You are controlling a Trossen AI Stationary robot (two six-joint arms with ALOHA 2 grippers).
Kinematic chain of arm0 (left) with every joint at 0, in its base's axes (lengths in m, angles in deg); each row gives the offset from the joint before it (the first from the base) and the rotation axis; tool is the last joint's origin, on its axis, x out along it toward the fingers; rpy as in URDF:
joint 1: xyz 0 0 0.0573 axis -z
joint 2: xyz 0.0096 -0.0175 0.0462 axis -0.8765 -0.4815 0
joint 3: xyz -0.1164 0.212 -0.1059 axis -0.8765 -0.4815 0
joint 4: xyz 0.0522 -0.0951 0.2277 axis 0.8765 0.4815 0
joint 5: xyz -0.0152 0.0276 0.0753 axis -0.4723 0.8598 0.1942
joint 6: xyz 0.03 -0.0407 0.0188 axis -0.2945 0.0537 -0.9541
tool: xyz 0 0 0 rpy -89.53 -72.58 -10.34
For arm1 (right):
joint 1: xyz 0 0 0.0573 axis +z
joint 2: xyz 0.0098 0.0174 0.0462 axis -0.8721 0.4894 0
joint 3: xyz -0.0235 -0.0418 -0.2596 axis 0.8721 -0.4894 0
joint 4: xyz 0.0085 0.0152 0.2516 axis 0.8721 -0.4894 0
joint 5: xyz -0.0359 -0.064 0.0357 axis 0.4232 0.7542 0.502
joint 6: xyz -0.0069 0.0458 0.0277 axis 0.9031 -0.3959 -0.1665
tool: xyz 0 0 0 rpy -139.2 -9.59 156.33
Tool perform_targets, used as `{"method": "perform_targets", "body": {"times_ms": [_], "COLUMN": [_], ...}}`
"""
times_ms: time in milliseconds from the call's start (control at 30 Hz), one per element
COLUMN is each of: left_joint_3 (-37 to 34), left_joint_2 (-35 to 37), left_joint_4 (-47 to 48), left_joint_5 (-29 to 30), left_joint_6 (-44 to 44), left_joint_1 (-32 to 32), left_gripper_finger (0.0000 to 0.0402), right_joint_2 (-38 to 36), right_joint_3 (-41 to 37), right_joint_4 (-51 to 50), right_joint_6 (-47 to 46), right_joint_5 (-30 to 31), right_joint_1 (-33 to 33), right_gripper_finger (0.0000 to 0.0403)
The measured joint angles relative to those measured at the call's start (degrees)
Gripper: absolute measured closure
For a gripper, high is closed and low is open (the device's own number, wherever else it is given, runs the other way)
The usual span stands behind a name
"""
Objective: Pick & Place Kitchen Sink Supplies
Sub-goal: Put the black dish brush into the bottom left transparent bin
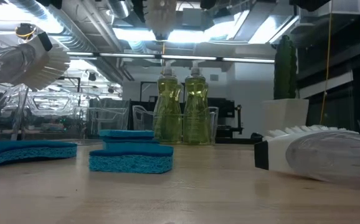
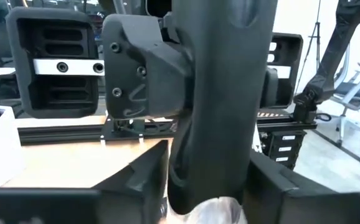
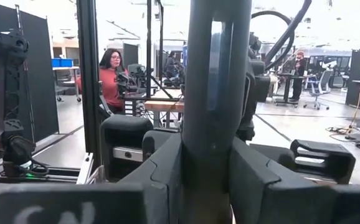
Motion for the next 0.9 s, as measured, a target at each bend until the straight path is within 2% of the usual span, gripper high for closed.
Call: {"method": "perform_targets", "body": {"times_ms": [67, 100, 233, 367, 533, 767, 833, 900], "left_joint_3": [0.0, 0.0, 0.0, 0.0, -0.02, -0.02, -0.02, -0.02], "left_joint_2": [0.0, 0.0, 0.16, 1.6, 5.75, 15.47, 18.39, 21.03], "left_joint_4": [0.29, 0.35, 1.27, 5.99, 13.2, 25.9, 29.81, 34.56], "left_joint_5": [0.19, 0.26, 0.24, 0.32, 4.56, 15.72, 16.81, 16.21], "left_joint_6": [-0.03, -0.02, 0.54, 3.15, 3.6, 6.23, 8.5, 11.87], "left_joint_1": [0.0, 0.0, 0.0, 0.17, 2.74, 9.25, 11.36, 13.39], "left_gripper_finger": [0.0278, 0.0281, 0.0281, 0.0281, 0.0281, 0.0281, 0.0281, 0.0281], "right_joint_2": [0.0, 0.0, 0.0, 0.0, -0.07, -0.07, -0.11, -0.11], "right_joint_3": [-0.02, -0.02, -0.02, -0.02, -0.02, -0.02, -0.02, -0.02], "right_joint_4": [-0.18, -0.26, -0.79, -2.73, -5.11, -5.48, -6.35, -7.9], "right_joint_6": [-0.06, -0.22, -0.9, -1.85, -2.99, -3.5, -3.52, -3.52], "right_joint_5": [0.27, 0.32, 0.42, 0.36, -0.61, -13.91, -16.76, -17.11], "right_joint_1": [0.0, 0.0, -0.02, -0.07, 0.04, 0.11, 0.11, 0.11], "right_gripper_finger": [0.0302, 0.0299, 0.0284, 0.027, 0.0255, 0.022, 0.0205, 0.0191]}}
